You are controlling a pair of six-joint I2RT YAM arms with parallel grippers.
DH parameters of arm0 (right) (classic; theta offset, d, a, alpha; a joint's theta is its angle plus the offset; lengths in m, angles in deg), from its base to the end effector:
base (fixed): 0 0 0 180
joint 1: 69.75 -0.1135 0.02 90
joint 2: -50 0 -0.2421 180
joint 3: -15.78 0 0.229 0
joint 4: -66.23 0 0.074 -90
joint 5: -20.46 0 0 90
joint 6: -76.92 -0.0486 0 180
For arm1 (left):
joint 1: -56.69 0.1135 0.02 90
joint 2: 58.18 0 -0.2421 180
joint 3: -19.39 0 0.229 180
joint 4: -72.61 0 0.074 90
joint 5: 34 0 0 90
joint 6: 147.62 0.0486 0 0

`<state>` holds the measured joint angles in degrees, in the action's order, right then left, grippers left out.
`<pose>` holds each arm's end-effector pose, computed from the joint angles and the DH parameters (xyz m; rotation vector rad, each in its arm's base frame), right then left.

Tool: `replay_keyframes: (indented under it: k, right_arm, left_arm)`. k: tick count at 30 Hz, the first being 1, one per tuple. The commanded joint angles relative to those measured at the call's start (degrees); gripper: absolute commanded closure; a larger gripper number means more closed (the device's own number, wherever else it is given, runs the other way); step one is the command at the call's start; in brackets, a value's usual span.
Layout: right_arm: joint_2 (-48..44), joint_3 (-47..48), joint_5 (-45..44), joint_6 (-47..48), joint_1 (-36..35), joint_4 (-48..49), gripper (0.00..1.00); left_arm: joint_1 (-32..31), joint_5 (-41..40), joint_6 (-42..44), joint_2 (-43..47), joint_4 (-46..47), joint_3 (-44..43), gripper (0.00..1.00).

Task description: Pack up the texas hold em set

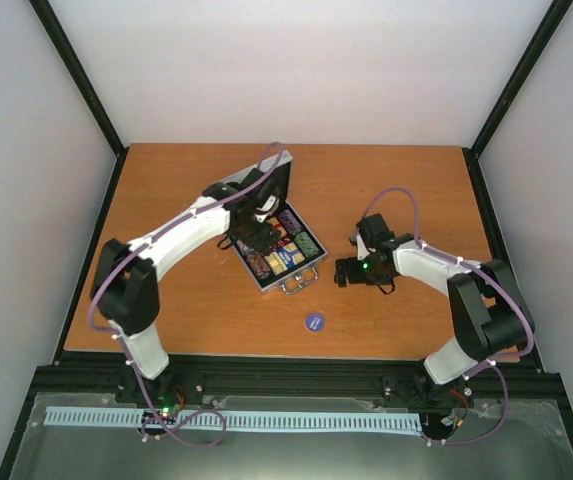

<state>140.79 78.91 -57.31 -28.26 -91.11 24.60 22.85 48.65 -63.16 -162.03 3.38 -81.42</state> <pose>0.2469 0.1076 0.1356 -0.2079 2.8238 0.4502 0.2891 -0.1863 0.2200 0.6591 2.7292 0.0222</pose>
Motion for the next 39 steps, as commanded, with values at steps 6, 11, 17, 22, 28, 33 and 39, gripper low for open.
replay_keyframes:
  k: [6, 11, 17, 22, 28, 33, 39]
  right_arm:
    - [-7.1, 3.4, -9.0, -7.4, -17.1, -21.5, 0.0]
    - [-3.3, 7.1, -10.0, -12.0, -28.4, -24.6, 0.0]
    - [4.5, 11.6, -9.9, -15.4, -34.4, -24.5, 0.0]
    - [8.3, 12.8, -9.3, -16.7, -34.7, -23.1, 0.0]
    - [11.7, 15.1, -10.6, -16.4, -34.7, -23.7, 0.01]
    - [12.7, 15.4, -11.4, -16.7, -34.7, -24.4, 0.12]
    - [12.3, 14.5, -12.1, -17.4, -35.2, -25.5, 0.22]
  left_arm:
    - [0.1, 5.4, -8.1, 20.0, -4.3, 13.8, 0.0]
    - [0.0, 6.1, -8.4, 27.1, -5.2, 19.1, 0.0]
    - [0.0, 6.4, -8.1, 32.2, -4.5, 21.3, 0.0]
    - [0.0, 7.4, -7.8, 33.4, -4.1, 21.8, 0.0]
    - [0.0, 6.9, -7.2, 35.2, -4.0, 22.2, 0.0]
    - [0.1, 6.5, -7.2, 34.8, -4.1, 22.1, 0.0]
    - [0.0, 6.3, -7.3, 34.7, -4.2, 22.1, 0.0]
